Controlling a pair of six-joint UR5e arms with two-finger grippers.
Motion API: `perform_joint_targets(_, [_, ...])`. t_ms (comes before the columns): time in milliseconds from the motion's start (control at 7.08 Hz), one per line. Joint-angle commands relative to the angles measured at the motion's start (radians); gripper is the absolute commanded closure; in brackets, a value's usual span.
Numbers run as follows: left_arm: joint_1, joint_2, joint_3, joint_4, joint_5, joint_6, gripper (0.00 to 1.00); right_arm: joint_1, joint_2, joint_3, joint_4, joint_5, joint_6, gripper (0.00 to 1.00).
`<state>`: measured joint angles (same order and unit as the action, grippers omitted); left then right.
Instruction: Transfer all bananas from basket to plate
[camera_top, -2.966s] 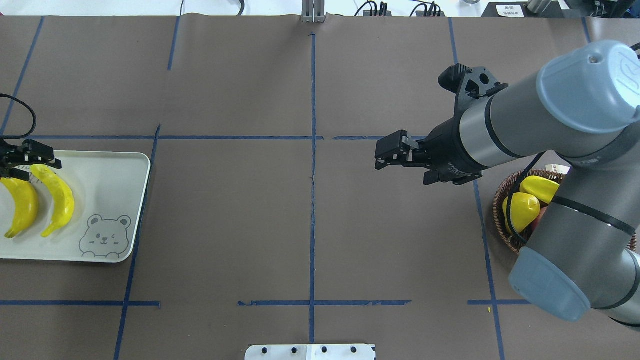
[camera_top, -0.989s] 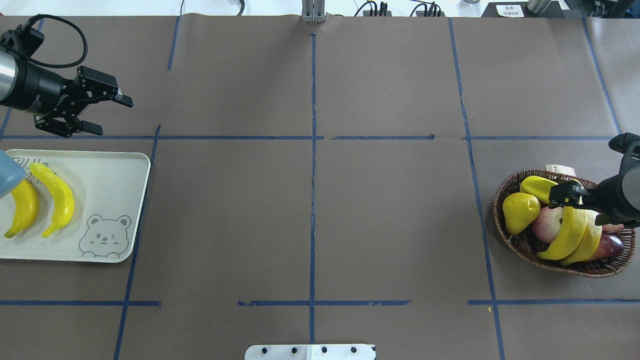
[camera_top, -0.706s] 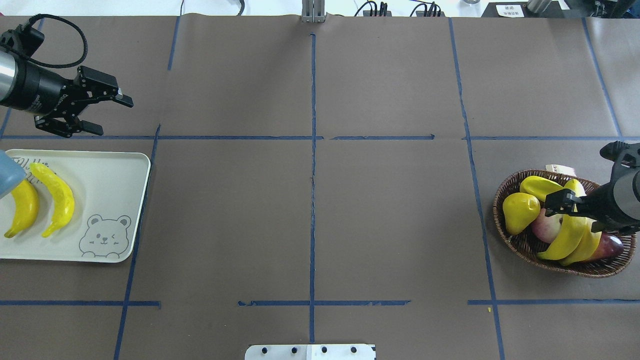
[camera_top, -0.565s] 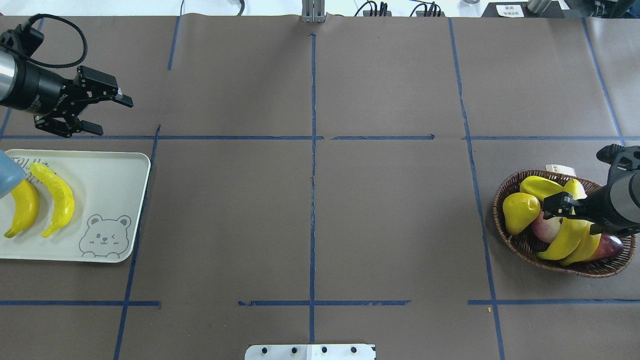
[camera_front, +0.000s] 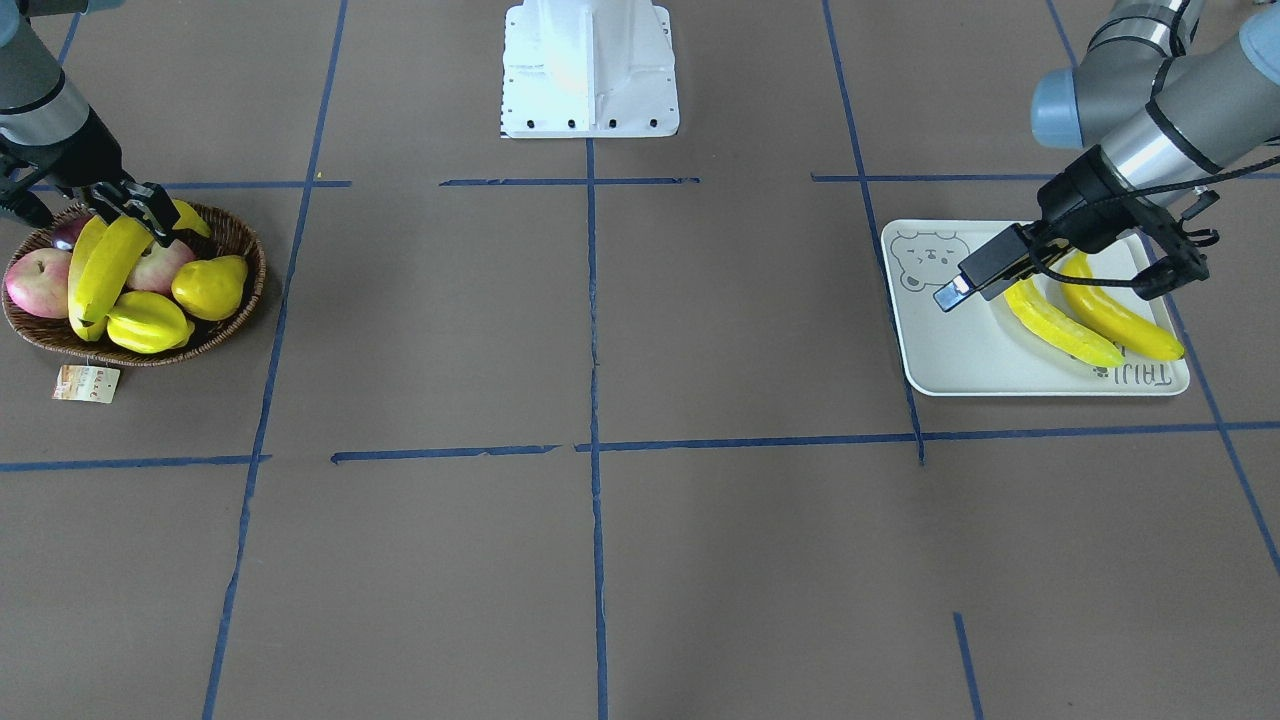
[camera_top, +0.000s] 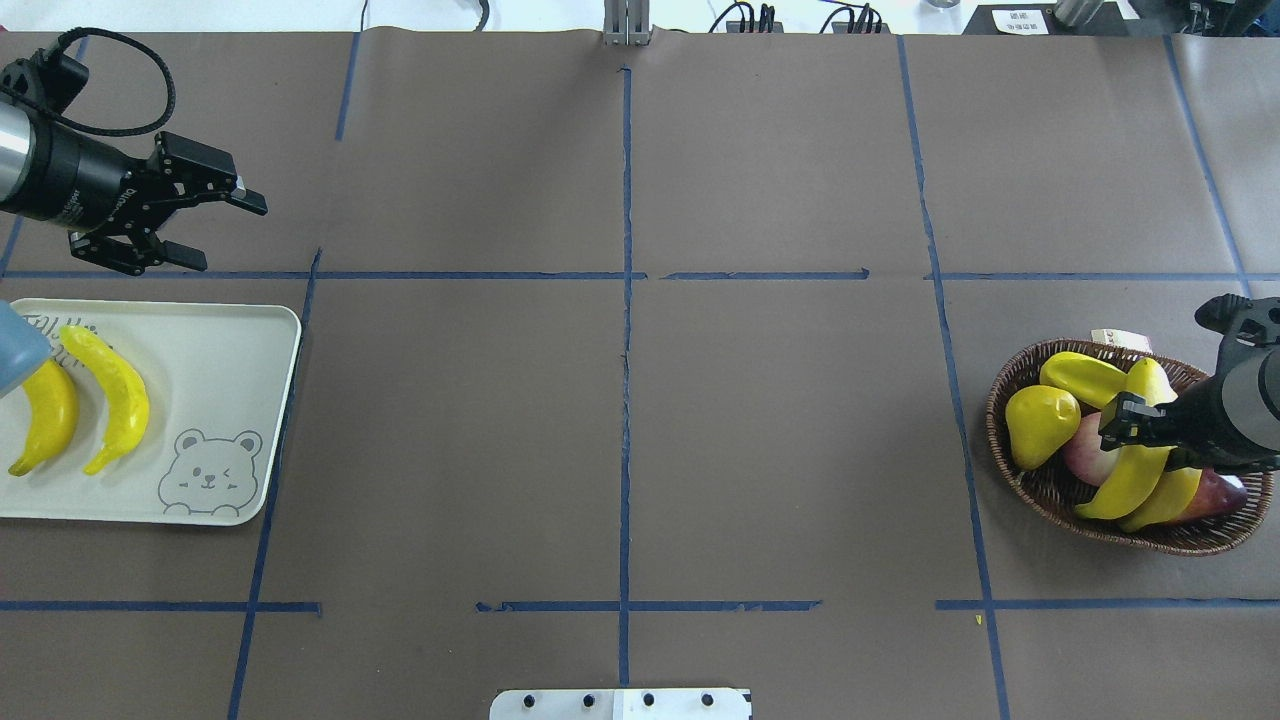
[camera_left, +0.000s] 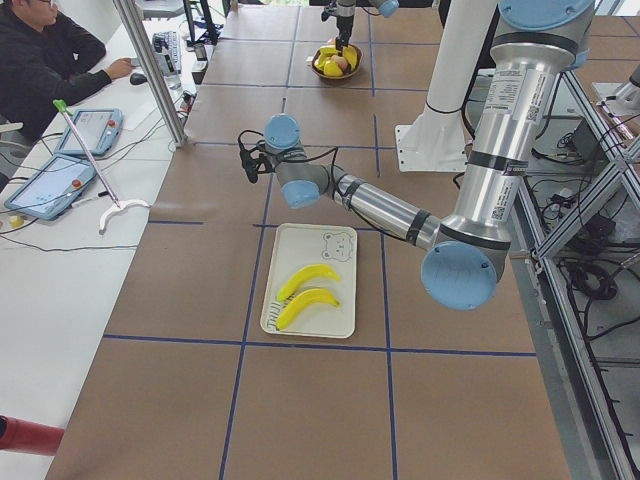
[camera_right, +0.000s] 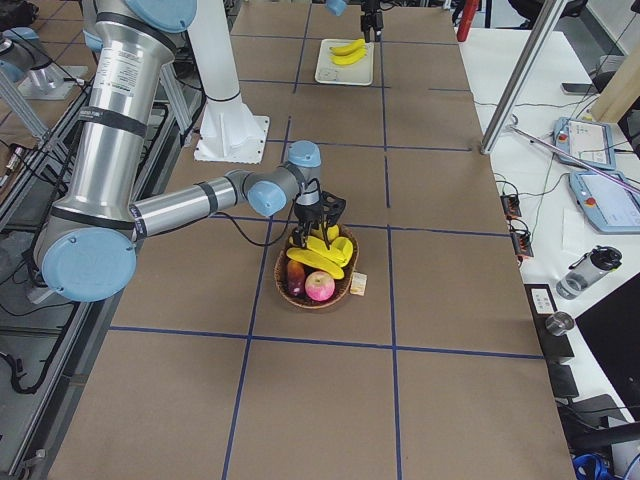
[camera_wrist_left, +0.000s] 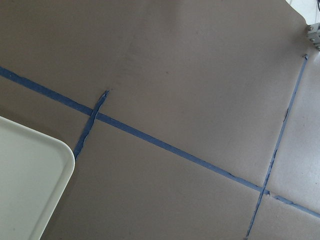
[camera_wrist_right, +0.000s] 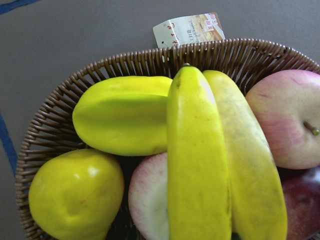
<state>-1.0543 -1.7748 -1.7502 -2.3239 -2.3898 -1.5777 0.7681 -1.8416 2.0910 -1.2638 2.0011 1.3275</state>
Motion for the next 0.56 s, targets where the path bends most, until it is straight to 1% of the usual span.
perform_joint_targets(0, [-0.001, 0.001, 0.0, 0.0, 0.0, 0.001, 0.0, 0.003, -0.002, 0.009, 0.0, 0.008, -0.007, 0.88])
perform_joint_targets(141, [0.0, 0.002, 0.001, 0.0, 0.001, 0.001, 0.0, 0.011, -0.007, 0.026, 0.0, 0.013, -0.011, 0.93])
perform_joint_targets(282, [0.0, 0.002, 0.001, 0.0, 0.0, -0.001, 0.0, 0.063, -0.022, 0.058, 0.0, 0.031, -0.028, 0.96])
perform_joint_targets(424, [-0.001, 0.002, 0.001, 0.0, 0.0, -0.001, 0.0, 0.15, -0.019, 0.093, -0.009, 0.095, -0.078, 0.98])
